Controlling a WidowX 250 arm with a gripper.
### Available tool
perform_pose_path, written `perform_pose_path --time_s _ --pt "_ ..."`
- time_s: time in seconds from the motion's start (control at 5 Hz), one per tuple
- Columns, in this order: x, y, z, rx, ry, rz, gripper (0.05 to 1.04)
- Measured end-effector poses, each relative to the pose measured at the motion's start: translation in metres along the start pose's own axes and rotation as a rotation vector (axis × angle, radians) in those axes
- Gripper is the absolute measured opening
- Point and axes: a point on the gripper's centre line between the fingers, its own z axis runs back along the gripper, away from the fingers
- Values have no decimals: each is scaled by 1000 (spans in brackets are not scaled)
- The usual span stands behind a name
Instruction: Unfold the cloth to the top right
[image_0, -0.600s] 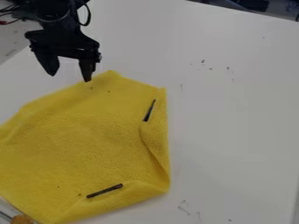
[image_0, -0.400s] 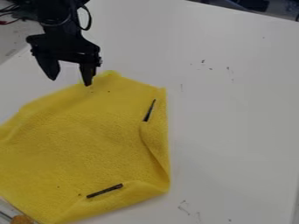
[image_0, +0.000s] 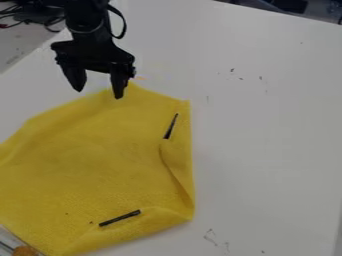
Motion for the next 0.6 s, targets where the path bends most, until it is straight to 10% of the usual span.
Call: perform_pose_path --time_s 0.6 --pt "9 -75 -32 -146 84 22 1000"
